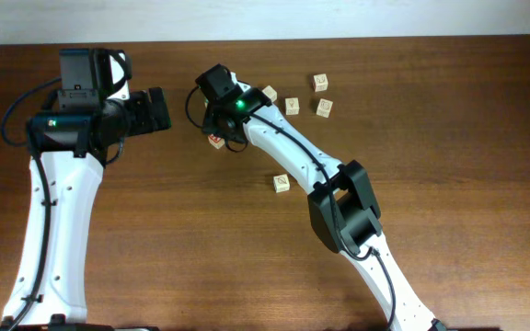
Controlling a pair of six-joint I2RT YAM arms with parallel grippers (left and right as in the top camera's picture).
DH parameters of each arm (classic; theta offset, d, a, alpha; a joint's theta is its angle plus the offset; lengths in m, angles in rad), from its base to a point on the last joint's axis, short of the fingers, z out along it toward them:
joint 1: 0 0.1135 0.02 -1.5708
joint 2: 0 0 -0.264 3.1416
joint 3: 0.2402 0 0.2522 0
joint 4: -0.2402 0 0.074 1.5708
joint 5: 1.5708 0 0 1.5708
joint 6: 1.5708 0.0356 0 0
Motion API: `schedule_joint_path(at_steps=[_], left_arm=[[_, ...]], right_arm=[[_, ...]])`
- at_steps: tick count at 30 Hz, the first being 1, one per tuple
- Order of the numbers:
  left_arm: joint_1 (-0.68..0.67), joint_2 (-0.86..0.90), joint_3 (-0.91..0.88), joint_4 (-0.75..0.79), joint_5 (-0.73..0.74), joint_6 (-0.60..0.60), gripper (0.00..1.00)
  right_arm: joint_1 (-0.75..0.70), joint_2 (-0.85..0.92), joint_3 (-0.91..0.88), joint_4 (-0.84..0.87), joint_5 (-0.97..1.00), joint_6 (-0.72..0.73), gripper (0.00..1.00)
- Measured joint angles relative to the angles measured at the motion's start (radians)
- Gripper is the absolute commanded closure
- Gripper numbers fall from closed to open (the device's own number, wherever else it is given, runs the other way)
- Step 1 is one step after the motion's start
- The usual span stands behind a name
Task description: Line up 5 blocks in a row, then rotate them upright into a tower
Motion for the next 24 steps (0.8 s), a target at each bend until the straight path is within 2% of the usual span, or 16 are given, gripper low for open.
schedule_joint_path(at_steps=[3, 6, 9, 13, 16, 21, 24], left_arm=[[0.000, 0.000, 0.000, 0.000, 0.000, 0.000, 0.01], [0.000, 0.000, 0.000, 0.000, 0.000, 0.000, 0.01], [0.000, 0.000, 0.000, 0.000, 0.000, 0.000, 0.01], [0.000, 0.000, 0.000, 0.000, 0.000, 0.000, 0.01], [0.000, 0.000, 0.000, 0.000, 0.000, 0.000, 0.01], [0.000, 0.000, 0.000, 0.000, 0.000, 0.000, 0.01], [0.000, 0.000, 0.000, 0.000, 0.000, 0.000, 0.01]], right_arm=[[0.011, 0.009, 0.000, -0.002, 0.003, 0.015, 0.54], [0.014, 0.021, 0.000, -0.024, 0.002, 0.023, 0.64], [0.014, 0.027, 0.000, -0.037, 0.003, 0.012, 0.67], [0.014, 0.025, 0.008, -0.105, 0.003, -0.097, 0.69], [0.013, 0.014, 0.018, -0.225, 0.002, -0.186, 0.78], [-0.002, -0.002, 0.029, -0.483, -0.002, -0.286, 0.78], [-0.009, -0.003, 0.029, -0.590, -0.002, -0.304, 0.72]])
